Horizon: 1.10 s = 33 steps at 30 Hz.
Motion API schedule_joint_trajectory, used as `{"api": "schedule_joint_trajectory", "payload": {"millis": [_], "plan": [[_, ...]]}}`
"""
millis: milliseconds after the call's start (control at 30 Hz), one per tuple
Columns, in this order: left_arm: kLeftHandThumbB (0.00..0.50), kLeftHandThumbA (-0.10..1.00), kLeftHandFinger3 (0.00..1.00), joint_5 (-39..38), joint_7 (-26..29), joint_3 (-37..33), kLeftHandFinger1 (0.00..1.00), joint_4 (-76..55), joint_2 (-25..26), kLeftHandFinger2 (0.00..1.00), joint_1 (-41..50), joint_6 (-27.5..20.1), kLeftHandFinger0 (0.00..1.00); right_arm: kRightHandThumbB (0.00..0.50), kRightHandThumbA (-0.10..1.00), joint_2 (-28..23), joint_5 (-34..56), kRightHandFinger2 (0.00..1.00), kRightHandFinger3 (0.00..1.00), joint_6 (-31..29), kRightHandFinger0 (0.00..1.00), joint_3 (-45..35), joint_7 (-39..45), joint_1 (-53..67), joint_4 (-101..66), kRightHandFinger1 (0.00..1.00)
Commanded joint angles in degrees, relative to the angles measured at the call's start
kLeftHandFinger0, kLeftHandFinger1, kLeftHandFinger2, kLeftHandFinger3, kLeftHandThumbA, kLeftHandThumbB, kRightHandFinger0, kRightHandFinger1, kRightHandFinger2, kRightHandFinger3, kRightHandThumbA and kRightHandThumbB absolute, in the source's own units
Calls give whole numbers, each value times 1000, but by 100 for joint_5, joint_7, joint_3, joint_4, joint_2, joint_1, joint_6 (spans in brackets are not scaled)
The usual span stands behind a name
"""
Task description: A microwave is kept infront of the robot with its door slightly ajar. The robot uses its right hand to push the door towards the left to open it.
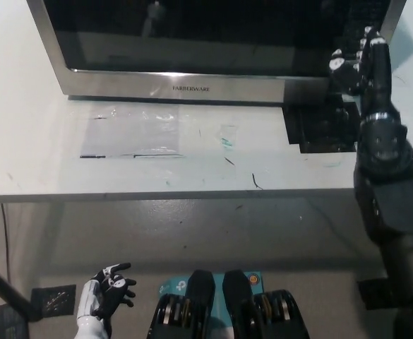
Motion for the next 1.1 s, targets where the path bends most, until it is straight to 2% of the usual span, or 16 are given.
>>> {"api": "schedule_joint_trajectory", "payload": {"millis": [0, 67, 200, 400, 500, 567, 600, 667, 700, 767, 800, 900, 967, 1033, 1067], "plan": [[124, 17, 494, -22, -67, -42, 274, -177, 30, 336, 39, 33, 254, 162, 214, 360, 358, 610, 796, 138, 279, 144, 578, 244, -780, 498], [123, 18, 479, -20, -95, -44, 277, -55, 48, 325, 18, -89, 260, 155, 258, 397, 242, 601, 783, 225, 285, 289, 597, 511, -1160, 488], [133, 33, 480, -36, -74, -24, 263, -64, 44, 313, 11, -21, 247, 150, 330, 491, 273, 626, 830, 544, 316, 469, 688, 1034, -1956, 499], [116, 23, 494, -28, -38, -18, 262, -109, 30, 320, 15, 17, 241, 136, 248, 721, 603, 597, 849, 902, 303, 498, 805, 1638, -2698, 483], [125, 45, 504, -34, -49, -22, 272, -143, 31, 322, 23, 74, 259, 127, 231, 789, 651, 579, 843, 980, 285, 572, 857, 1982, -3002, 470], [132, 50, 508, -43, -54, -17, 274, -125, 33, 327, 16, 73, 261, 133, 243, 811, 665, 566, 839, 946, 287, 627, 887, 2171, -3145, 461], [129, 43, 501, -58, -84, -16, 264, -98, 41, 319, 12, 25, 243, 165, 265, 869, 824, 536, 839, 969, 247, 703, 984, 2506, -3422, 396], [133, 36, 487, -73, -83, 5, 252, -21, 48, 312, -34, -49, 224, 177, 289, 886, 897, 519, 834, 891, 214, 797, 1056, 2730, -3592, 355], [132, 36, 484, -62, -66, 4, 254, -38, 45, 314, -35, -48, 230, 192, 299, 911, 990, 514, 819, 876, 224, 817, 1093, 2840, -3671, 367], [132, 40, 492, -51, -58, -2, 256, -36, 43, 320, -48, -30, 234, 187, 315, 894, 988, 523, 814, 885, 239, 885, 1125, 2982, -3806, 385], [121, 47, 506, -29, -86, -29, 262, -39, 57, 328, -39, -66, 242, 188, 342, 883, 1069, 559, 832, 920, 282, 967, 1198, 3228, -4016, 425], [111, 47, 512, -18, -89, -46, 271, -77, 51, 343, -25, -46, 239, 210, 392, 853, 1153, 548, 815, 848, 269, 1087, 1301, 3502, -4206, 415], [110, 36, 503, -39, -62, -25, 272, -58, 32, 340, -51, -36, 239, 184, 377, 838, 1164, 550, 804, 887, 263, 1178, 1315, 3768, -4442, 401], [97, 26, 498, -18, -73, -31, 273, 20, 55, 339, -93, -136, 238, 199, 349, 862, 1284, 560, 785, 1098, 260, 1255, 1318, 4133, -4786, 408], [102, 24, 490, -54, -91, -18, 273, 12, 50, 339, -95, -101, 241, 184, 339, 848, 1285, 567, 784, 1083, 270, 1320, 1335, 4291, -4936, 415]]}}
